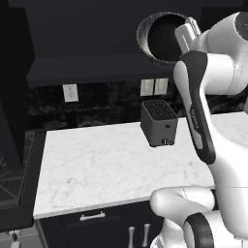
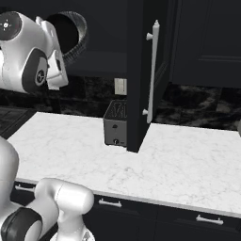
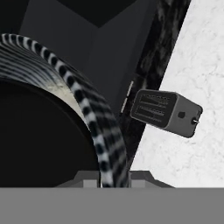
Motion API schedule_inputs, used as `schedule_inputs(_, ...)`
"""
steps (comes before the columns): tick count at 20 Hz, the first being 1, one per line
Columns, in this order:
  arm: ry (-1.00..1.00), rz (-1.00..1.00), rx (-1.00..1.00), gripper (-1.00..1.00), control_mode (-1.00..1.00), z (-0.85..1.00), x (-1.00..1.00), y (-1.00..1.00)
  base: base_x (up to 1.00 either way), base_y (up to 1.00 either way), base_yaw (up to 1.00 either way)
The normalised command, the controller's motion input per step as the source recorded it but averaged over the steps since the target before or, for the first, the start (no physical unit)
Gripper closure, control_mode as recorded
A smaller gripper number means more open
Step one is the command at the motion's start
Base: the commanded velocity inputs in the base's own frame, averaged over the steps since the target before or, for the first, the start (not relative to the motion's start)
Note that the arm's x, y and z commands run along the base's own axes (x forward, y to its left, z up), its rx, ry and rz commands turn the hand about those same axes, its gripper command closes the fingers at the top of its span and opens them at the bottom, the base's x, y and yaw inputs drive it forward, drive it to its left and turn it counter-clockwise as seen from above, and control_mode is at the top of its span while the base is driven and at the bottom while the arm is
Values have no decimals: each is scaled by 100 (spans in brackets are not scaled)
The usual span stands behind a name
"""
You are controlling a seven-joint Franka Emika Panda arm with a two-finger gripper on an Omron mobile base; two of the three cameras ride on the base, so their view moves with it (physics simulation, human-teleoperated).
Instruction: Pick up the bowls on the counter and stack them on top of one another in the open cabinet. Place the smaller bowl on top of the larger bowl.
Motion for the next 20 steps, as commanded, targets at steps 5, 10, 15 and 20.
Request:
schedule_inputs(5, 0, 0, 2, 100, -100, -18, 74, -12, 0, 0, 0)
schedule_inputs(10, 1, 0, 1, 100, -100, -30, 77, -9, 0, 0, 0)
schedule_inputs(15, 1, 0, 0, 100, -100, -30, 69, -5, 0, 0, 0)
schedule_inputs(20, 1, 0, 0, 100, -100, -20, 70, -6, 0, 0, 0)
